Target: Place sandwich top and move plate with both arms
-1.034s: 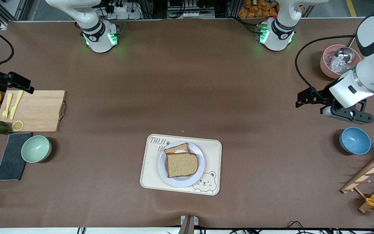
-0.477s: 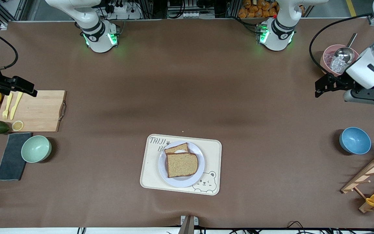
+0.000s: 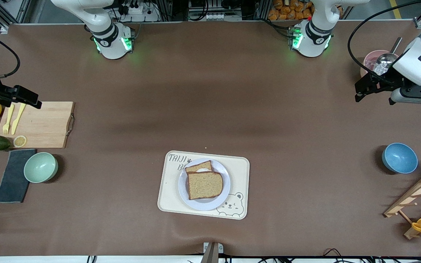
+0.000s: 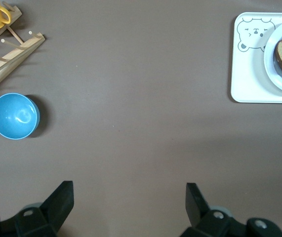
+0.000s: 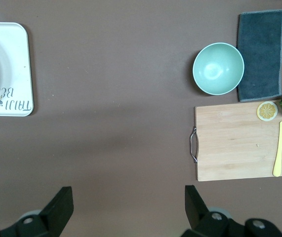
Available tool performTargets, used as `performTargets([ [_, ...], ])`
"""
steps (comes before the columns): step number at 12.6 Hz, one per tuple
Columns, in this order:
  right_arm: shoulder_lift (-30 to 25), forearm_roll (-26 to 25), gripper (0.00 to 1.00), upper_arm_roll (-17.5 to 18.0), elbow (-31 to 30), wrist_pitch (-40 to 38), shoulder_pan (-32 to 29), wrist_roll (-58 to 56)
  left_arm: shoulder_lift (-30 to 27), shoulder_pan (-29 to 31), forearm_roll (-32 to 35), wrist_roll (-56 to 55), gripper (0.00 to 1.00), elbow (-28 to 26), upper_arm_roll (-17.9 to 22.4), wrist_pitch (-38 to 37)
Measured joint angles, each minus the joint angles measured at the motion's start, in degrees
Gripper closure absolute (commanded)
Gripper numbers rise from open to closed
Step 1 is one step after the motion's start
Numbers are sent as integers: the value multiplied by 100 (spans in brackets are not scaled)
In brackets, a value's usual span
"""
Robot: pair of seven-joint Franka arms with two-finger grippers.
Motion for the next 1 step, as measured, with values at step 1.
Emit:
performTargets([
  [1, 0, 0, 0, -1, 0, -2, 0, 1, 0, 0, 0, -55, 0, 14, 0, -8],
])
